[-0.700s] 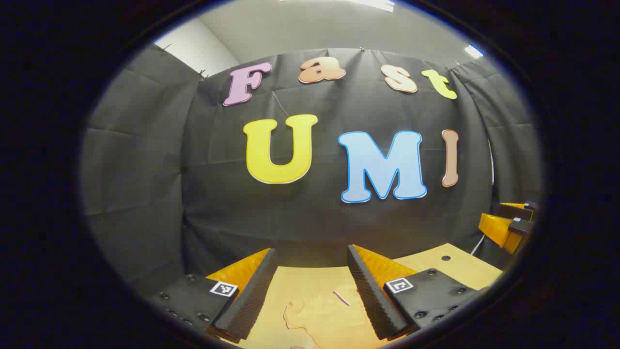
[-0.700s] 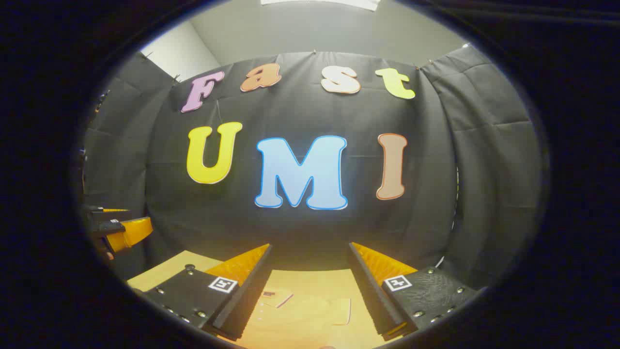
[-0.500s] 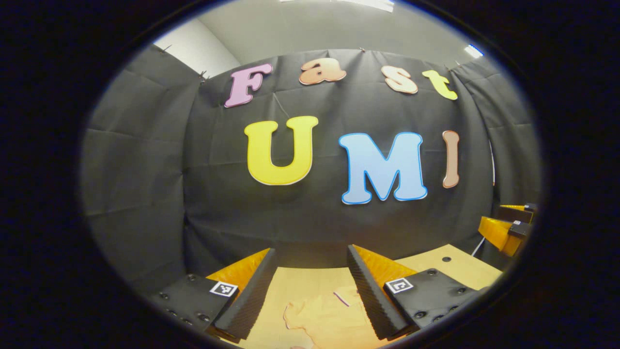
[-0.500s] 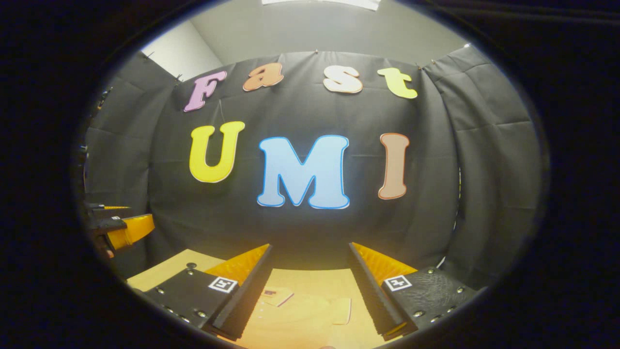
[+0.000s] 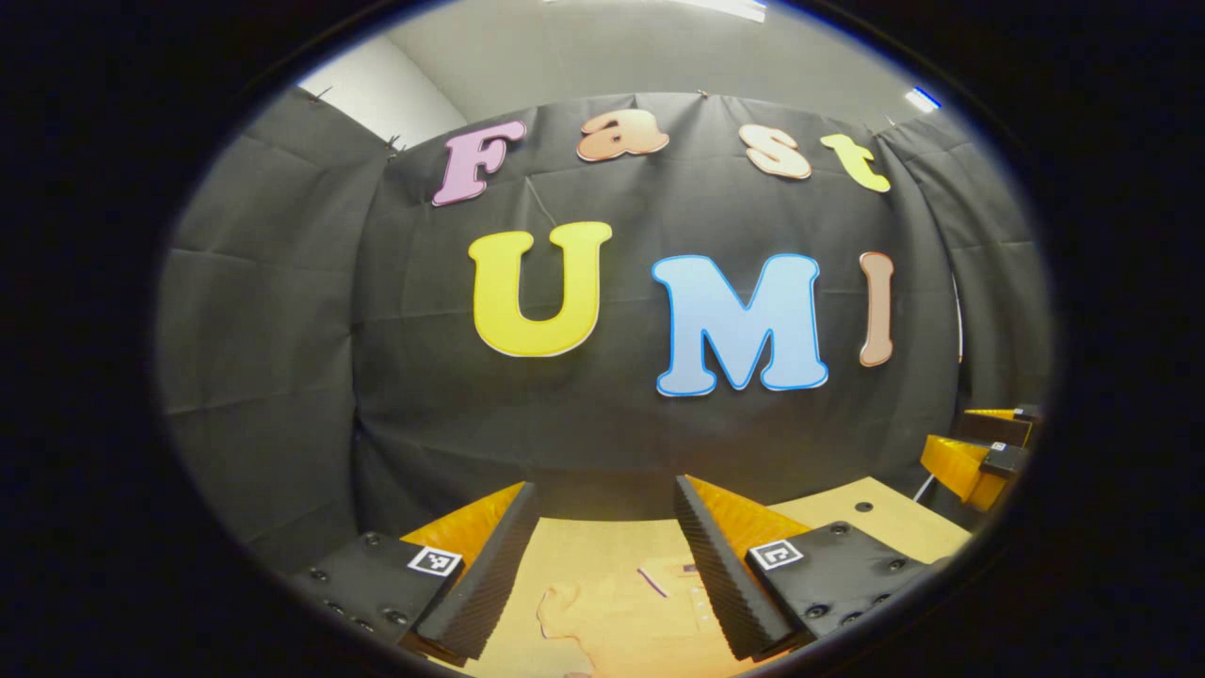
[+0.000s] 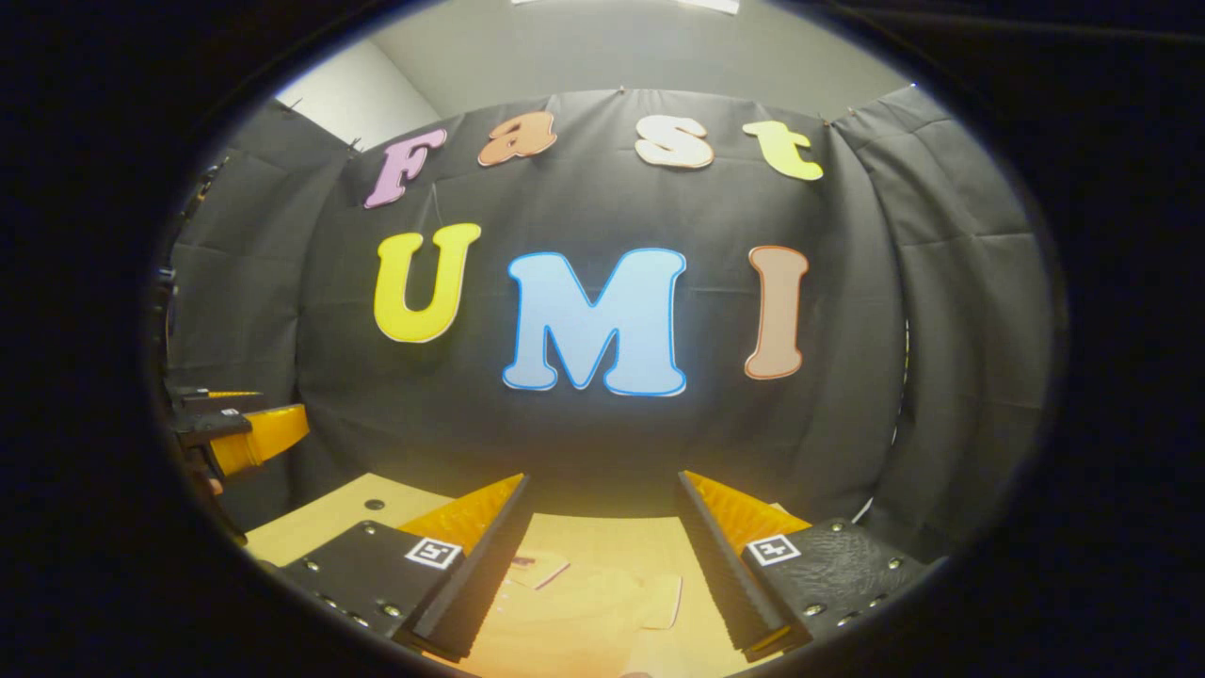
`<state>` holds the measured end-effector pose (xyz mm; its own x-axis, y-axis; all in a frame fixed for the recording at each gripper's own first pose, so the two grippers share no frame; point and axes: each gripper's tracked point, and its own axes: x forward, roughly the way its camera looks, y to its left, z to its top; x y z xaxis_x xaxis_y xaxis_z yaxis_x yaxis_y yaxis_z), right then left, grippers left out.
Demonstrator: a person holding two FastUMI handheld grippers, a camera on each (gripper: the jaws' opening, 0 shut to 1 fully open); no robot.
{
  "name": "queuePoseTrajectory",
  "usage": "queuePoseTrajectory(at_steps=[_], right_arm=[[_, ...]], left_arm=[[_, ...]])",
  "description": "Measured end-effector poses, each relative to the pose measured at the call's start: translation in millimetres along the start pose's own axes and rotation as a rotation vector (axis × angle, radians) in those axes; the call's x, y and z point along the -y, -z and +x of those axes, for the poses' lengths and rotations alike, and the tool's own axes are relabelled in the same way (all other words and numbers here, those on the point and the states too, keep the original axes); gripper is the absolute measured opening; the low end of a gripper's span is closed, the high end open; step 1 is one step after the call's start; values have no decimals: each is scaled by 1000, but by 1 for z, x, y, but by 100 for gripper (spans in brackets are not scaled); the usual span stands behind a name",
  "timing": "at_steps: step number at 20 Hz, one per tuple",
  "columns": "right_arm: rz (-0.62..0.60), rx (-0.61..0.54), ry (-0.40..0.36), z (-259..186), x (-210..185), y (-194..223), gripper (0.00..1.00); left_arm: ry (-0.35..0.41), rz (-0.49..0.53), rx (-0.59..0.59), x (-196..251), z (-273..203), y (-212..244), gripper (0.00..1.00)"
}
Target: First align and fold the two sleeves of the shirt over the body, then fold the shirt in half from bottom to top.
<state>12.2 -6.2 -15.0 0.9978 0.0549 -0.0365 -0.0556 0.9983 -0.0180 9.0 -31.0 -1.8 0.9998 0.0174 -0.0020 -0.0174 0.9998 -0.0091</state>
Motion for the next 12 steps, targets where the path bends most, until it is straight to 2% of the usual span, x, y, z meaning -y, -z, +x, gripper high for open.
queuePoseTrajectory(at_steps=[7,12], right_arm=[[-19,-35,12,22,16,17,95],[-4,-119,34,43,41,59,94]], left_arm=[[-1,38,9,12,6,-4,97],[0,54,22,22,1,-11,95]])
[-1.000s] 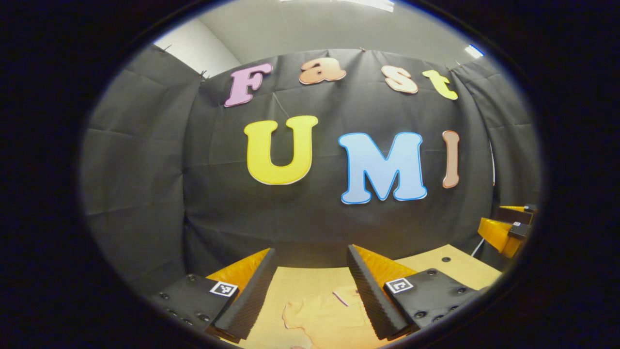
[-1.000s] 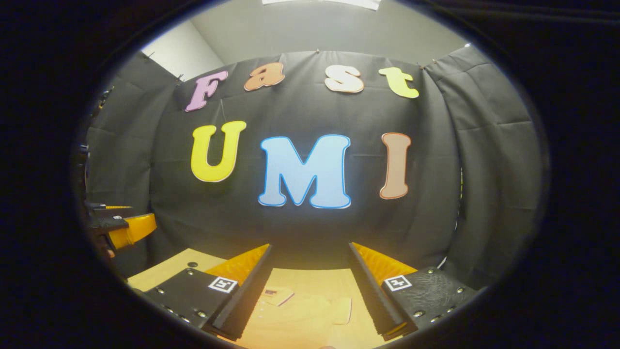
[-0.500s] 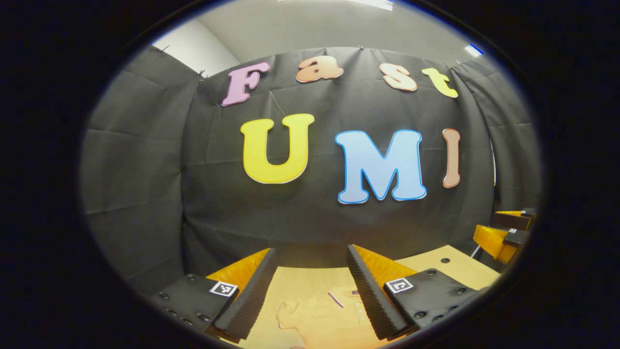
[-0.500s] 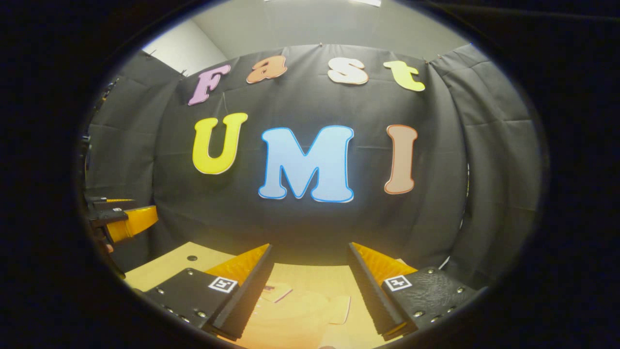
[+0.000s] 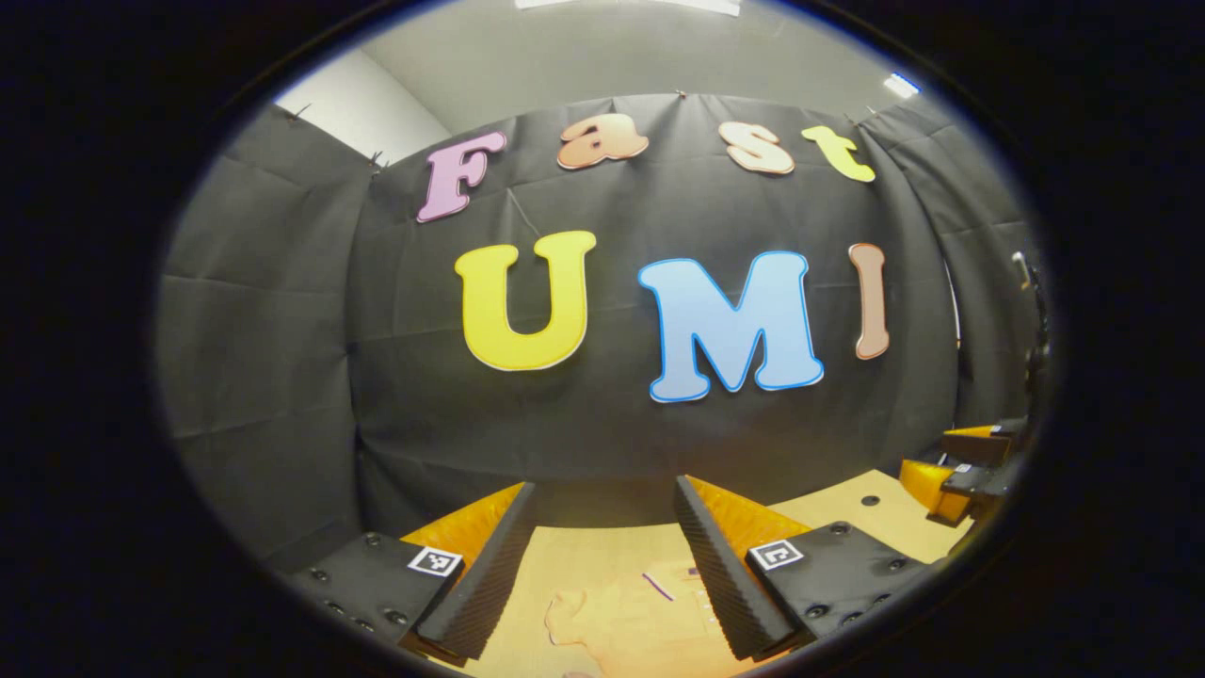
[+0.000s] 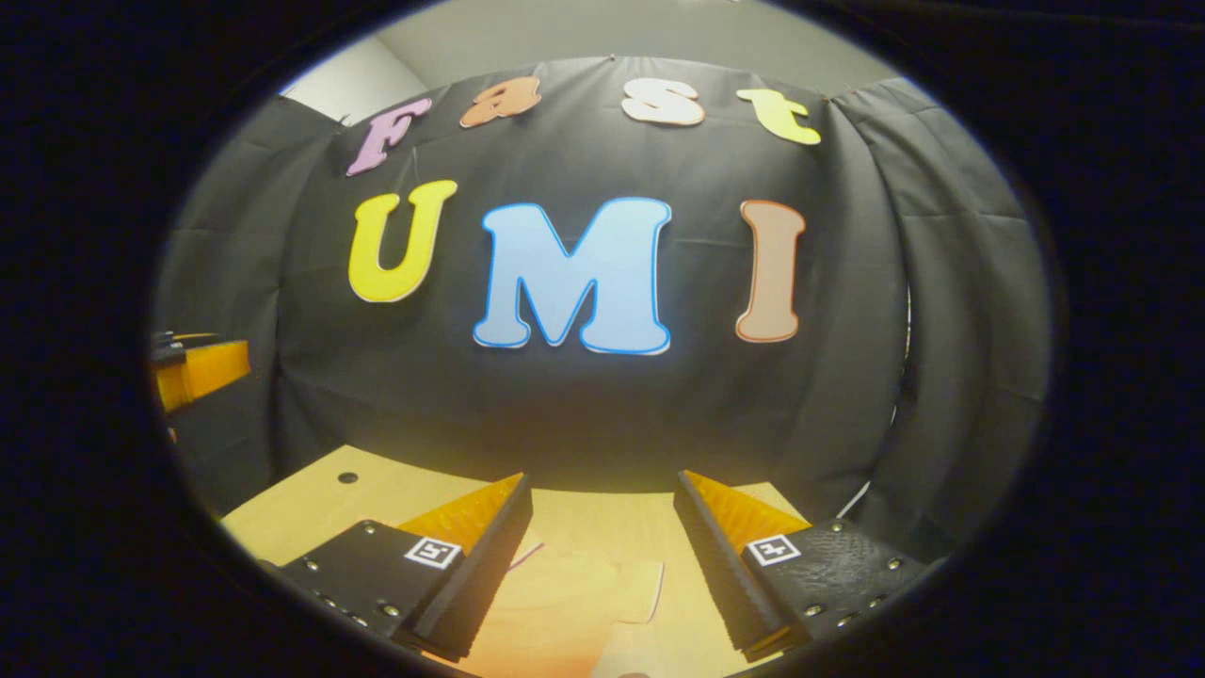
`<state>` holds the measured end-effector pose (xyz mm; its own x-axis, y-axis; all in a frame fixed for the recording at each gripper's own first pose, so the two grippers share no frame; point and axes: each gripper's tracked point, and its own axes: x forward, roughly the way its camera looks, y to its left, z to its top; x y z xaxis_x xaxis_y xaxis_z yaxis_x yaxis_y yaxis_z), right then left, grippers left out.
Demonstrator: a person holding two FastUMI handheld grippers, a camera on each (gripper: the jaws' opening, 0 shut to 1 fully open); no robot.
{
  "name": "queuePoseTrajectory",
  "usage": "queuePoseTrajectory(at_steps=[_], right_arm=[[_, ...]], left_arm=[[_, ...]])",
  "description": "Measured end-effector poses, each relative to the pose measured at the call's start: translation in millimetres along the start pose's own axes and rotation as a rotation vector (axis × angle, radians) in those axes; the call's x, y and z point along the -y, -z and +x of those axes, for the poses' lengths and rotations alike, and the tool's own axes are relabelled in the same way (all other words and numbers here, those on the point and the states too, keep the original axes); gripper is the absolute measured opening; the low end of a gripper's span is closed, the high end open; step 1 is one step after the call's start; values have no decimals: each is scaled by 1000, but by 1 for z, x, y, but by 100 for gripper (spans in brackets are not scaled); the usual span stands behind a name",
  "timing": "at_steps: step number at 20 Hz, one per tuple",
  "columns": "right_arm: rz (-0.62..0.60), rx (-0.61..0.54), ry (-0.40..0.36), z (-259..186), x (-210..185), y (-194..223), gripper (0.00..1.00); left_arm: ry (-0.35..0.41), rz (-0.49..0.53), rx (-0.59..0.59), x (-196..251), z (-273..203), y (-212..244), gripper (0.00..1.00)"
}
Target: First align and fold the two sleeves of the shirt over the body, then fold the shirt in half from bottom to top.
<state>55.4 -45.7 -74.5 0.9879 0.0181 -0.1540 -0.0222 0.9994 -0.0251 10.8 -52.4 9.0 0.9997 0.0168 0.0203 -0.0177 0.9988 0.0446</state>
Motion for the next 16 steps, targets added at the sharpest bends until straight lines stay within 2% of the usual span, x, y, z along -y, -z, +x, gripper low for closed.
queuePoseTrajectory(at_steps=[9,13,16], right_arm=[[45,-231,36,49,40,110,95],[31,-365,60,64,56,172,95],[63,-513,61,69,60,236,95]], left_arm=[[-55,-5,-13,-8,-23,-1,97],[-92,-16,-32,-20,-27,7,97],[-115,-28,-53,-27,-27,16,97]])
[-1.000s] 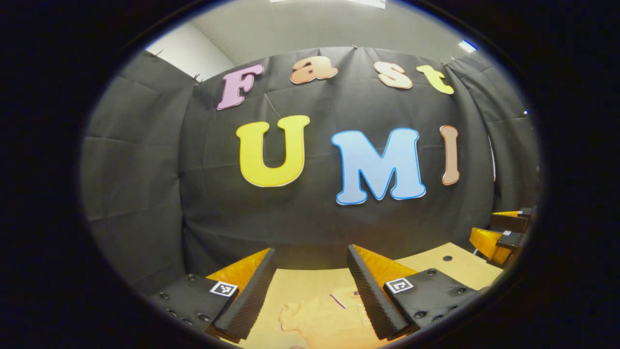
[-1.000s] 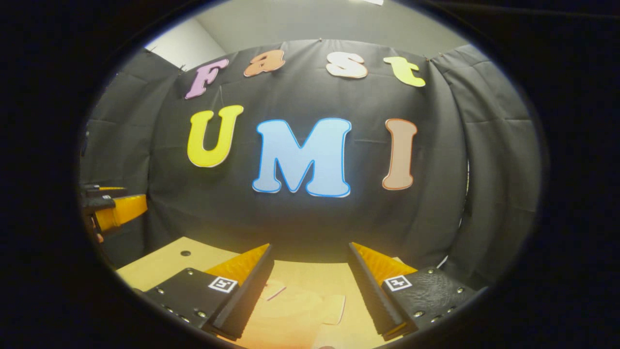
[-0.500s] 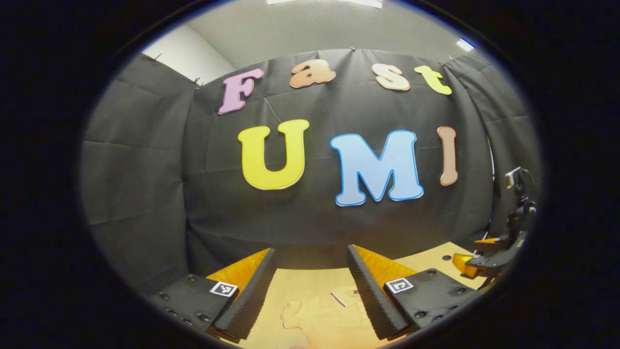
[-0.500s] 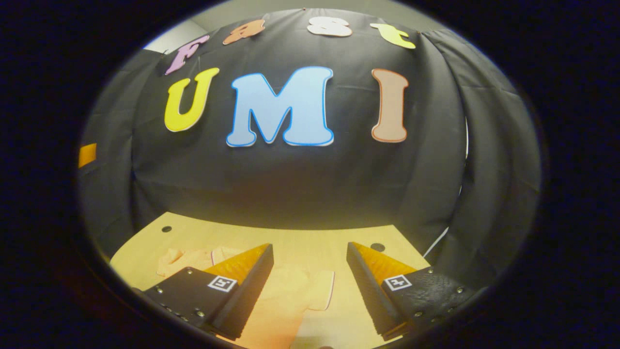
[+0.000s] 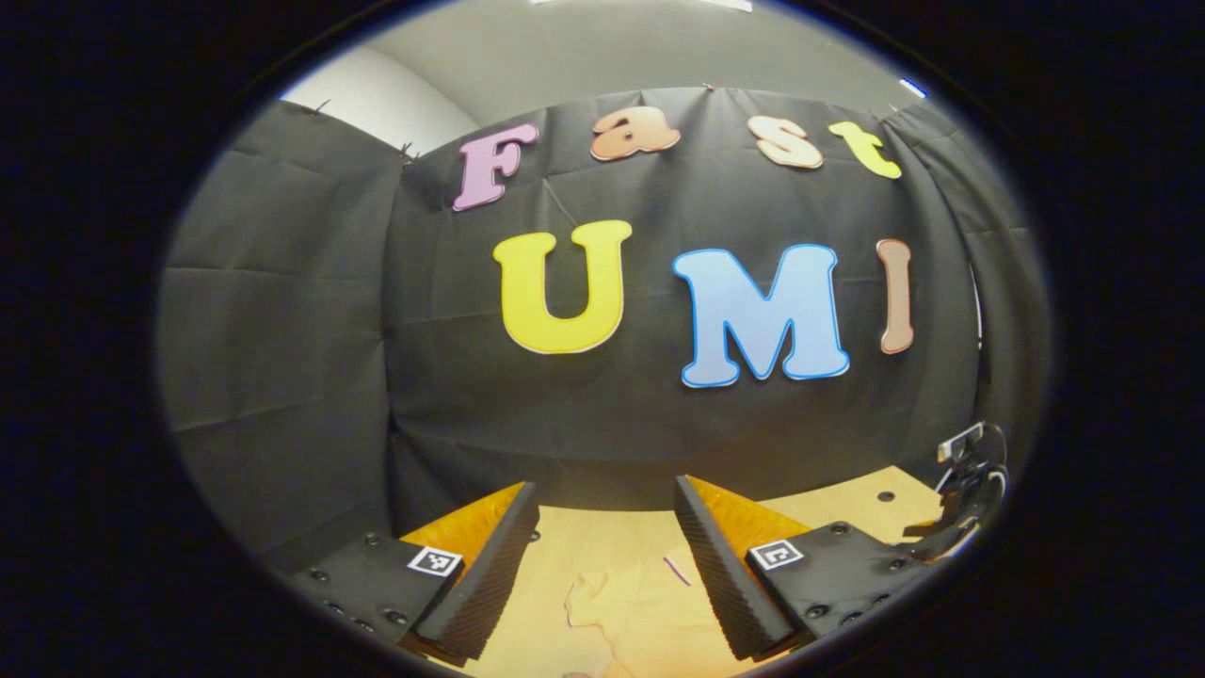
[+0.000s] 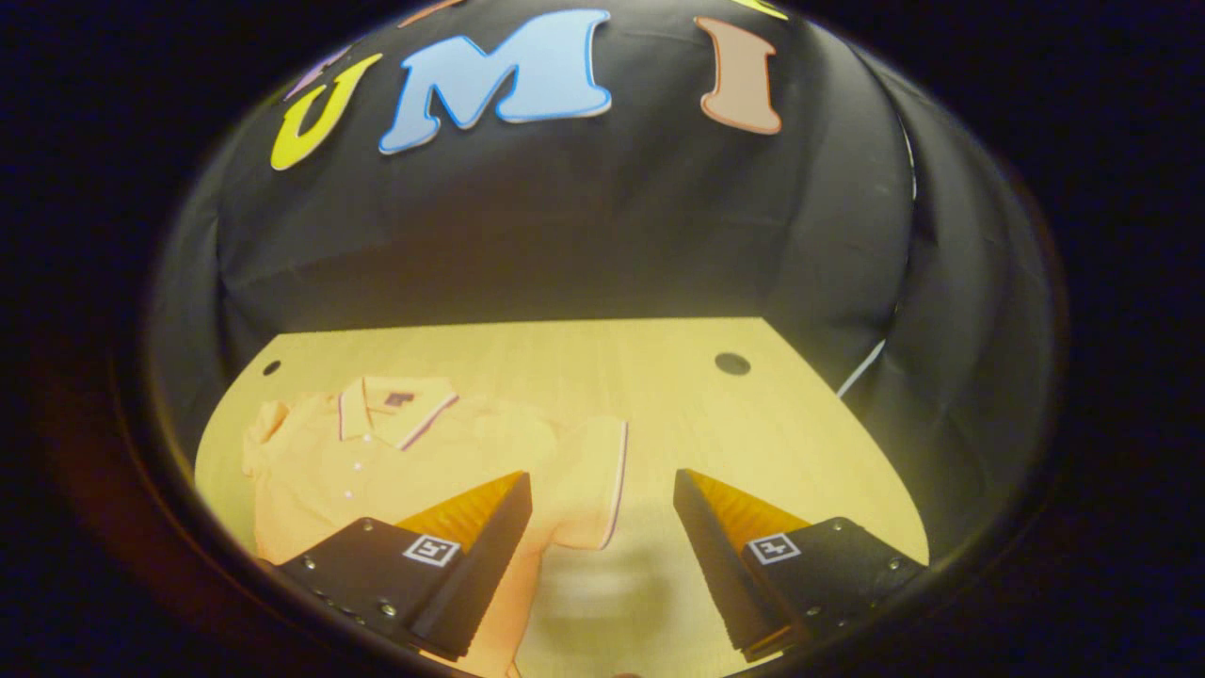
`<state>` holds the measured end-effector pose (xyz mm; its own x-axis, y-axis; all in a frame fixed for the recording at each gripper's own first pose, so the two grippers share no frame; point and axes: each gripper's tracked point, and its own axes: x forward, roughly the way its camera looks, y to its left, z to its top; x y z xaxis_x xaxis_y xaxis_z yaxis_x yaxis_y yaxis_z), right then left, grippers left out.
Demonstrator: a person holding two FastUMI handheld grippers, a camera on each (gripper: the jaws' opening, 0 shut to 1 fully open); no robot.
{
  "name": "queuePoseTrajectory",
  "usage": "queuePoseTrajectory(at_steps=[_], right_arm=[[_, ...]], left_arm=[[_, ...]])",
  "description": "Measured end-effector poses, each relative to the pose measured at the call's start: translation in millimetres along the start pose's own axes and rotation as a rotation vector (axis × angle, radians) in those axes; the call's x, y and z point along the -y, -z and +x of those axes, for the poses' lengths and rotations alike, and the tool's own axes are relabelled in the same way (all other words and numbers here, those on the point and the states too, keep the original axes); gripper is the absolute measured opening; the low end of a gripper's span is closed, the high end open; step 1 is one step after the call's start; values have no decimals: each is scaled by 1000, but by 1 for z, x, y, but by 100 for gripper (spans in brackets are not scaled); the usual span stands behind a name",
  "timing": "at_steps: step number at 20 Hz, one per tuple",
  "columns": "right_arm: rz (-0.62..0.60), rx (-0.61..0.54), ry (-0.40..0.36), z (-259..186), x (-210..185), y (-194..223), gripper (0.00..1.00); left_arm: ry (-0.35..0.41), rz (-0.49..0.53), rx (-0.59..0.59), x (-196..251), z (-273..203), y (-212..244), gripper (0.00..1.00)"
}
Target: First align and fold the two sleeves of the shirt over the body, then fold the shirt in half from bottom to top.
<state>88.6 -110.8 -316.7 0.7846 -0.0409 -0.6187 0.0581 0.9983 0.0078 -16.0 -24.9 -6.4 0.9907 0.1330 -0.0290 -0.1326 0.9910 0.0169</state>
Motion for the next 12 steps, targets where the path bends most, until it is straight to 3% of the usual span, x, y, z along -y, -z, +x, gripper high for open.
queuePoseTrajectory(at_steps=[5,12], right_arm=[[-9,-110,22,34,8,39,95],[-24,-155,25,54,5,55,95]], left_arm=[[-37,0,-38,-13,3,11,97],[-65,-2,-74,-25,5,22,97]])
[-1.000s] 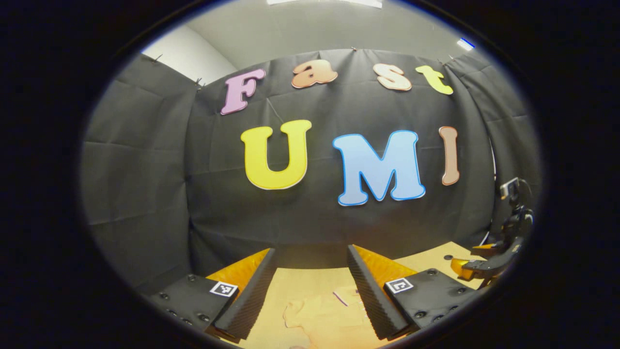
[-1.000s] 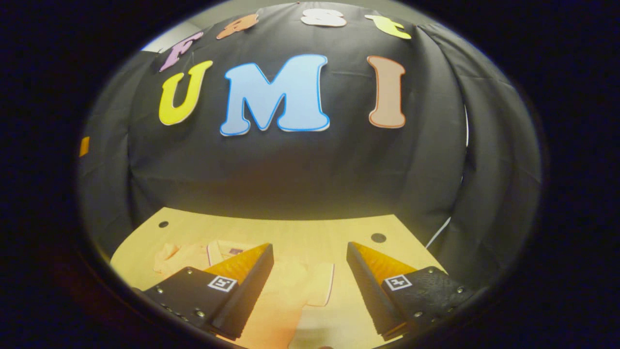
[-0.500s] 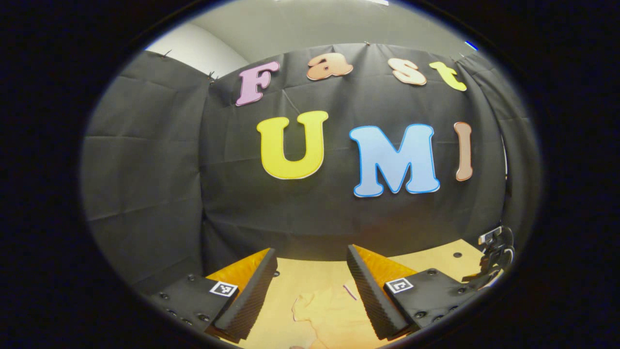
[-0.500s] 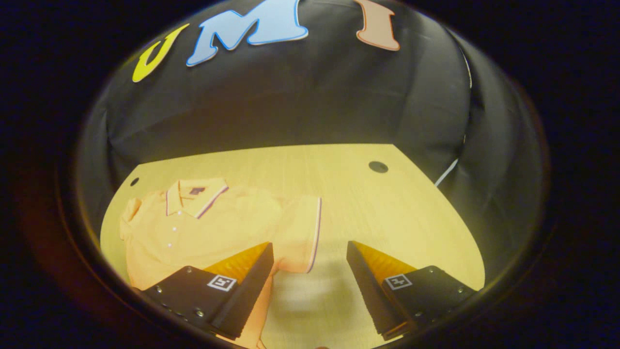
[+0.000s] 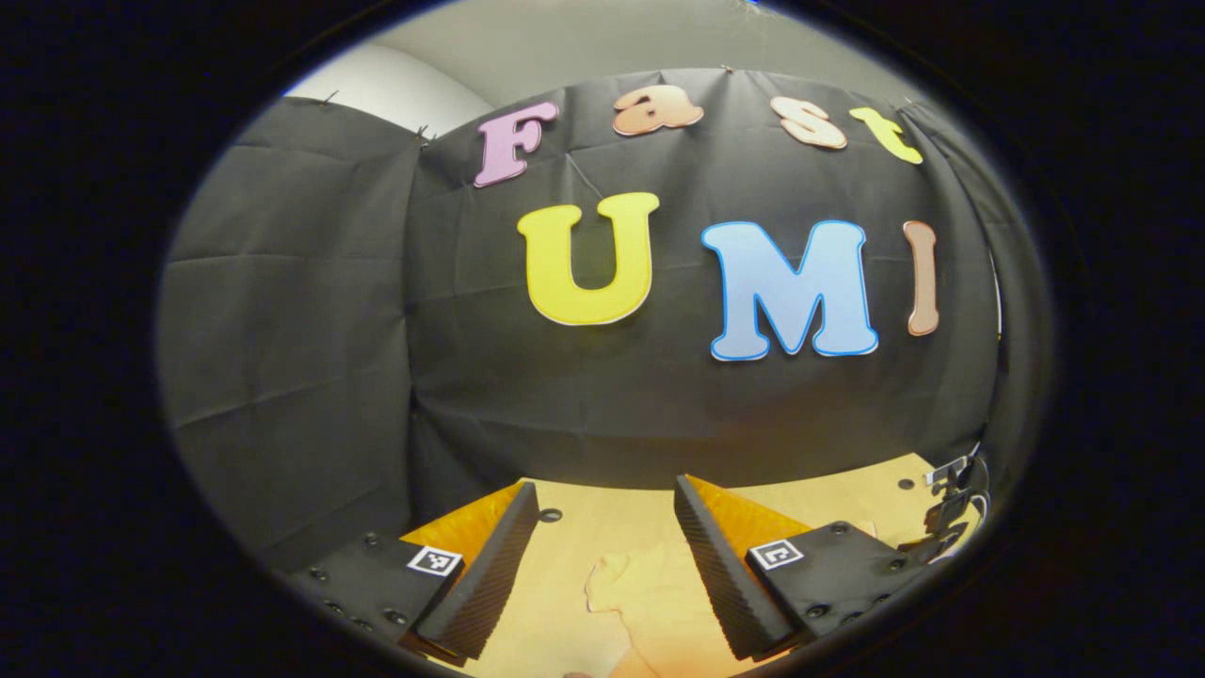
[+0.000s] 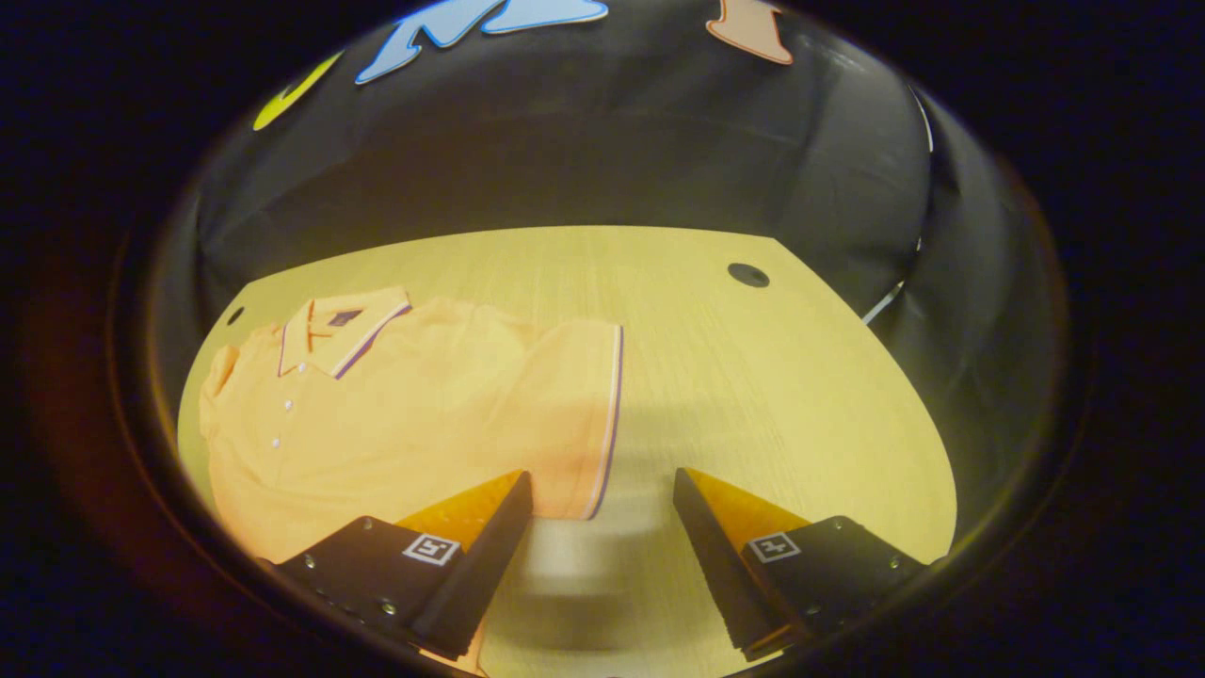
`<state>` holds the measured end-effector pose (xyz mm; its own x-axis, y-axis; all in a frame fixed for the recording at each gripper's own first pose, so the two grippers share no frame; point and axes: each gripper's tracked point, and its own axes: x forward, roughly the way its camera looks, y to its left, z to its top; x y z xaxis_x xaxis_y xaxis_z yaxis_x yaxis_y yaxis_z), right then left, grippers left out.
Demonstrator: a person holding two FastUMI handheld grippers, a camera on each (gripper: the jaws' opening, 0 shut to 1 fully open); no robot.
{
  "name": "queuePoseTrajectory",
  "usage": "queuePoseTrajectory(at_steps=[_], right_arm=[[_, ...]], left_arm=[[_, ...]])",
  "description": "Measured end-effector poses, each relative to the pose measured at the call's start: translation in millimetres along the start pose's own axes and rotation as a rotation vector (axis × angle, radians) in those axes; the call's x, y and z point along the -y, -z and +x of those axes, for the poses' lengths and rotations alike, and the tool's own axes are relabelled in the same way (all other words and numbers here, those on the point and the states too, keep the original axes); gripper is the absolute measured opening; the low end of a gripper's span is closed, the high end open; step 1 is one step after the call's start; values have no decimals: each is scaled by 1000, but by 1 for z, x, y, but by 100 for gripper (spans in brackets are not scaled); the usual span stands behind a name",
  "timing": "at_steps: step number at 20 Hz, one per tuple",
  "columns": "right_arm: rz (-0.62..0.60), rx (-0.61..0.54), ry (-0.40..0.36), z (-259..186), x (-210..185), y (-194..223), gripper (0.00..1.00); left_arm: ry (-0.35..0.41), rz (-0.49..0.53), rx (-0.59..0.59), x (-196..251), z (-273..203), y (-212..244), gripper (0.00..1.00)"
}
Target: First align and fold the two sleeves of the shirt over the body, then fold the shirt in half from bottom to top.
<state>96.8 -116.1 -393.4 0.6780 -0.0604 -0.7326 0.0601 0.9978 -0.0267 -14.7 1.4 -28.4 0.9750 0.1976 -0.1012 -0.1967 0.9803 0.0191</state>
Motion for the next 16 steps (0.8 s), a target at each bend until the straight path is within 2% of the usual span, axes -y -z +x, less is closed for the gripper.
queuePoseTrajectory(at_steps=[2,4,5,6,7,8,10,11,12,14,15,16], right_arm=[[3,4,-8,1,-1,-2,95],[15,-3,-54,3,-11,0,93],[31,-11,-72,3,-17,-1,86],[40,-2,-83,2,-20,-3,70],[41,-12,-91,3,-20,-2,67],[47,-4,-106,7,-21,-4,46],[70,-22,-107,7,-21,-4,28],[79,-30,-115,6,-21,-5,27],[90,-32,-113,6,-21,-6,7],[86,-44,-114,8,-20,-7,8],[80,-55,-108,10,-20,-8,1],[74,-57,-100,10,-21,-8,1]], left_arm=[[-1,2,-5,0,1,2,97],[1,0,-8,2,3,2,97],[3,-3,-9,3,4,3,97],[6,-4,-9,4,4,3,97],[9,-4,-10,6,5,3,97],[11,-5,-12,7,6,3,97],[16,-9,-14,8,6,6,97],[17,-12,-16,8,6,7,97],[18,-15,-18,8,7,7,97],[18,-21,-24,8,7,8,95],[18,-22,-27,8,7,9,95],[16,-21,-31,8,7,10,95]])
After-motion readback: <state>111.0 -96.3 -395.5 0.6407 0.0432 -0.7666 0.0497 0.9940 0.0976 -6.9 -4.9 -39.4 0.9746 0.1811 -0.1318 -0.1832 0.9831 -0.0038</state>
